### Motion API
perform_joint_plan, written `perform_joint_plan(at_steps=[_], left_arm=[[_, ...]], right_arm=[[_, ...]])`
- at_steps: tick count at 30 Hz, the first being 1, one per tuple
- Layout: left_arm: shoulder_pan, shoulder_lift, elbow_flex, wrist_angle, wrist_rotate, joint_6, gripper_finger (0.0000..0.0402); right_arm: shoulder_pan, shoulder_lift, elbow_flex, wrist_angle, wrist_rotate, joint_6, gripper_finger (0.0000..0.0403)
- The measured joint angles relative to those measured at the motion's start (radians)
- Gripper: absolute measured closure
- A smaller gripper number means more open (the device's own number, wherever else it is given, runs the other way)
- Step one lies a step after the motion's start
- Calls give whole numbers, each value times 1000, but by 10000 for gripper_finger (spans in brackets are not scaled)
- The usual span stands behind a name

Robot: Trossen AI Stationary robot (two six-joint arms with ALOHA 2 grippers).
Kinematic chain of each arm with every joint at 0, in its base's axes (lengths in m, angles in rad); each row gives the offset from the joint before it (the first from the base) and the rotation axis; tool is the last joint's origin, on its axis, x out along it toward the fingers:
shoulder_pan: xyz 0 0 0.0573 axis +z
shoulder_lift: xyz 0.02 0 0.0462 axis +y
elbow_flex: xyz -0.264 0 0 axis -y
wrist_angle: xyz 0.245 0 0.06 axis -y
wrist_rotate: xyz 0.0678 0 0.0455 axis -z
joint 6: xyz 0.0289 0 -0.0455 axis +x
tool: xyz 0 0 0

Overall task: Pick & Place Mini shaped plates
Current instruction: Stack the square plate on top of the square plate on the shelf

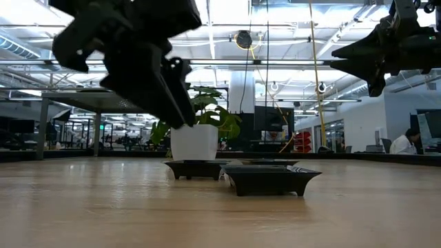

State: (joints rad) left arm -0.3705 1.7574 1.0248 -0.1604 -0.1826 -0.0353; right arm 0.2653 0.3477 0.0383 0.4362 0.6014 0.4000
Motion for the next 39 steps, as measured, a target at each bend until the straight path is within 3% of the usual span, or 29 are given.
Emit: perform_joint_plan(at_steps=[7, 13, 23, 27, 35, 39], left_arm=[[-14, 96, 0, 153, 1, -18, 188], [-40, 151, 0, 157, -6, -22, 188], [-65, 191, 3, 170, -117, -22, 194], [-65, 192, 3, 170, -97, -19, 238], [-56, 193, 1, 184, -113, -19, 381], [-56, 160, -1, 221, -114, -19, 388]], right_arm=[[0, 0, 0, 0, 0, 0, 293], [0, 0, 0, 0, 0, 0, 291], [0, 0, 0, 0, 0, 0, 291], [0, 0, 0, 0, 0, 0, 293], [0, 0, 0, 0, 0, 0, 293], [0, 0, 0, 0, 0, 0, 292]])
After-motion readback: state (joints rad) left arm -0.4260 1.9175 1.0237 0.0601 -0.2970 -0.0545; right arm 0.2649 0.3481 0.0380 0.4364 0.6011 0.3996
